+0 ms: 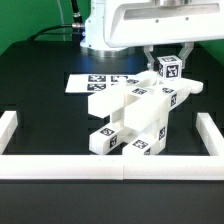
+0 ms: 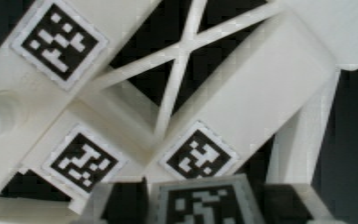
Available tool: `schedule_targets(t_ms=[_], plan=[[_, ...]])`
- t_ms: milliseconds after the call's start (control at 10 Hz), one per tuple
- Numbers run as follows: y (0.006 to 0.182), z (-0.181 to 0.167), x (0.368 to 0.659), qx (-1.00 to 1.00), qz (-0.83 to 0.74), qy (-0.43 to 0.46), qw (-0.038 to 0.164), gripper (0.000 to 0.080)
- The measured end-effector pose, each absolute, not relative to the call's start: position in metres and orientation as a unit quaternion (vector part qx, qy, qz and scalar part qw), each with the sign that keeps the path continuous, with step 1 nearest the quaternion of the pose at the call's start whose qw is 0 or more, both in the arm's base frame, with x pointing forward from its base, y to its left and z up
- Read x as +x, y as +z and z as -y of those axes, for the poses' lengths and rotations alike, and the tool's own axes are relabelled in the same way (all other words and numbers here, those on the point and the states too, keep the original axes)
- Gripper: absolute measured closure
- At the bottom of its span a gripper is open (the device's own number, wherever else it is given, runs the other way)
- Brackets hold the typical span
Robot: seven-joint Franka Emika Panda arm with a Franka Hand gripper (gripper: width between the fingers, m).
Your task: Assemble chair
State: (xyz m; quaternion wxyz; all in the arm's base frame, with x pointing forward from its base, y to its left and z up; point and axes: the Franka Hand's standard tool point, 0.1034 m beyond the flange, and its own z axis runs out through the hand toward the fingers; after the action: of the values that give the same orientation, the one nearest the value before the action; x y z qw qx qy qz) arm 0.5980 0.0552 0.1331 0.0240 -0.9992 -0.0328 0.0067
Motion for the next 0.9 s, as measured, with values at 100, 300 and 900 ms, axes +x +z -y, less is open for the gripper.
schedule_targets(t_ms=[100, 300, 900], plan=[[0.132, -0.053, 0.599, -0.999, 0.037, 0.007, 0.023, 0.0515], [0.125, -0.044, 0.607, -0.999, 0.039, 0.005, 0.019, 0.0515], [0.123, -0.039, 0.609, -0.999, 0.036, 0.005, 0.019, 0.0515]])
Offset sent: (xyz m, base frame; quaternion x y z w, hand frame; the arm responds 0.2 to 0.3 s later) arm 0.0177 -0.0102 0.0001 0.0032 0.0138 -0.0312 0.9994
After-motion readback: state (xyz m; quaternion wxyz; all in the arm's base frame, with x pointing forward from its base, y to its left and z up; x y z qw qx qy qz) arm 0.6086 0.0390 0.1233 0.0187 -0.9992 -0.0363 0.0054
